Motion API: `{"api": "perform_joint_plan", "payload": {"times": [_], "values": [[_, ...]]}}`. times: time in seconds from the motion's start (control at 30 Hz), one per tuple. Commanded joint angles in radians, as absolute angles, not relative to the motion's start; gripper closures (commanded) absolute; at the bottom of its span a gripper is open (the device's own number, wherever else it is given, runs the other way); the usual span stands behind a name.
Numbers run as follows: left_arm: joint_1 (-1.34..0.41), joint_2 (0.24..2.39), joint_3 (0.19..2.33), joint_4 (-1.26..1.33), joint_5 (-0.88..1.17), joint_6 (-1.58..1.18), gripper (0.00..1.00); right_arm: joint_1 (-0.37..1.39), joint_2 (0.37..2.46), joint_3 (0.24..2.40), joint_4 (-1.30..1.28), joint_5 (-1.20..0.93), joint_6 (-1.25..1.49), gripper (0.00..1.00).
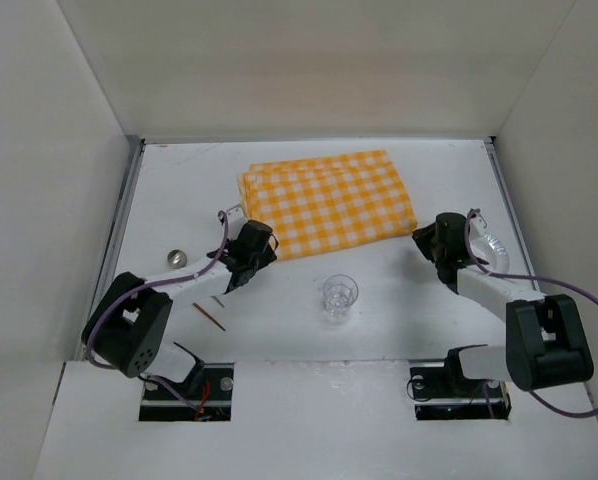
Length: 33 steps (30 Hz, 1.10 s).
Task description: Set the dinner table for one person
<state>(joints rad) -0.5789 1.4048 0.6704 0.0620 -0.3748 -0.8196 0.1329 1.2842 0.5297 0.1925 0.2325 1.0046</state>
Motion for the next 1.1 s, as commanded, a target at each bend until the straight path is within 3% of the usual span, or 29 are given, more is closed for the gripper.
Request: {"api": "perform_joint_plan", "payload": {"times": [0.0, 0.1, 0.27, 0.43, 0.53, 0.63, 0.73, 0.8, 0.9, 1.0, 1.07], "values": [[-0.59, 1.453, 0.66, 0.064, -0.37, -0.839, 0.58, 0.14, 1.322, 0.563, 0.182, 0.244, 0.919, 0.63], [-0.575, 1.502, 0.664, 0.119, -0.374, -0.845, 0.65, 0.14, 1.373, 0.59, 0.199, 0.209, 0.882, 0.52], [-0.512, 1.552, 0.66, 0.196, -0.391, -0.867, 0.83, 0.142, 1.439, 0.624, 0.207, 0.195, 0.85, 0.5], [-0.432, 1.575, 0.661, 0.245, -0.385, -0.884, 0.91, 0.154, 1.46, 0.646, 0.212, 0.192, 0.839, 0.46], [-0.389, 1.569, 0.667, 0.255, -0.377, -0.882, 0.92, 0.154, 1.46, 0.65, 0.207, 0.19, 0.838, 0.43], [-0.361, 1.536, 0.669, 0.247, -0.373, -0.871, 0.91, 0.159, 1.473, 0.663, 0.203, 0.183, 0.827, 0.52], [-0.346, 1.487, 0.647, 0.245, -0.374, -0.859, 0.83, 0.169, 1.482, 0.669, 0.196, 0.169, 0.825, 0.65], [-0.332, 1.444, 0.627, 0.245, -0.382, -0.851, 0.83, 0.171, 1.48, 0.669, 0.192, 0.169, 0.825, 0.71], [-0.308, 1.359, 0.604, 0.239, -0.37, -0.856, 0.83, 0.168, 1.486, 0.676, 0.187, 0.17, 0.824, 0.7], [-0.372, 1.305, 0.629, 0.213, -0.356, -0.85, 0.8, 0.168, 1.491, 0.69, 0.178, 0.181, 0.828, 0.58], [-0.439, 1.325, 0.672, 0.189, -0.347, -0.851, 0.78, 0.166, 1.5, 0.709, 0.166, 0.192, 0.824, 0.57]]}}
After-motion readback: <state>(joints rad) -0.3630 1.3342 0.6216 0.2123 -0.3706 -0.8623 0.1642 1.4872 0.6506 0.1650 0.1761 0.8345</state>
